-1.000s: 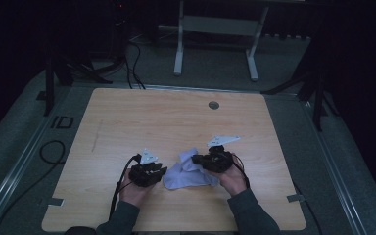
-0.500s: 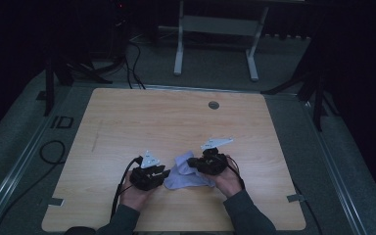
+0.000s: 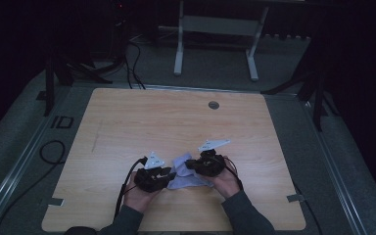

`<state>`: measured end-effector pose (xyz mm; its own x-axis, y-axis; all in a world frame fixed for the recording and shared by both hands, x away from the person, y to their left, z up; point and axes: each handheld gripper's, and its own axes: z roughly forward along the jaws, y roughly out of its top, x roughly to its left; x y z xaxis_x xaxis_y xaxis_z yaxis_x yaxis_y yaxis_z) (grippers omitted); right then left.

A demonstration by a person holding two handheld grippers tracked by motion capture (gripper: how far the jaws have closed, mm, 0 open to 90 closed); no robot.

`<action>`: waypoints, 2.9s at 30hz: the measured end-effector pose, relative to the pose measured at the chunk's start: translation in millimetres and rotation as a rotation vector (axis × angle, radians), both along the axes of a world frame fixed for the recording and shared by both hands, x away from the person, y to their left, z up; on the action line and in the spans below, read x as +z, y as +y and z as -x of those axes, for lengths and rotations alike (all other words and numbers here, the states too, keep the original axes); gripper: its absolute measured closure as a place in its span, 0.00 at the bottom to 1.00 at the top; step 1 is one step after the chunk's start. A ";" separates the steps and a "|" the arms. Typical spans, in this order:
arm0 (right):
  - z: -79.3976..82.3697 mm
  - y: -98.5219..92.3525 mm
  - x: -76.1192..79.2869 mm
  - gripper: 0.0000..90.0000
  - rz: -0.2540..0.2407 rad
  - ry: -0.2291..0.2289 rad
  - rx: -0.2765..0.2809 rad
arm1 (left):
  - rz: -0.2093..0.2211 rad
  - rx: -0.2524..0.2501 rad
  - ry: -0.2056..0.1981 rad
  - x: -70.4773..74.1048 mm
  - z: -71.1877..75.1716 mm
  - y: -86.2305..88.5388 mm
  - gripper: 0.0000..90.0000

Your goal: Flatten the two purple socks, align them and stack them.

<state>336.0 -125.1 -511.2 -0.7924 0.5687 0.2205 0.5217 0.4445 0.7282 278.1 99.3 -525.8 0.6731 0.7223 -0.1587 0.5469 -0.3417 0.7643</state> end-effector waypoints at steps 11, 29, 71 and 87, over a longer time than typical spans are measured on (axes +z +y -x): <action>5.7 12.0 -4.4 0.95 0.016 0.005 0.044 | 0.004 -0.014 0.010 -1.1 1.5 -2.5 0.90; 2.8 -8.6 11.0 0.83 -0.029 -0.021 0.017 | -0.034 -0.004 0.034 -6.7 1.6 3.4 0.98; 0.1 -16.5 -12.4 0.80 0.059 0.010 -0.006 | -0.120 0.067 0.107 -20.2 2.1 10.6 0.75; 2.9 -51.6 -2.4 0.79 -0.006 -0.011 -0.095 | -0.128 0.042 -0.022 -12.2 12.2 2.6 0.86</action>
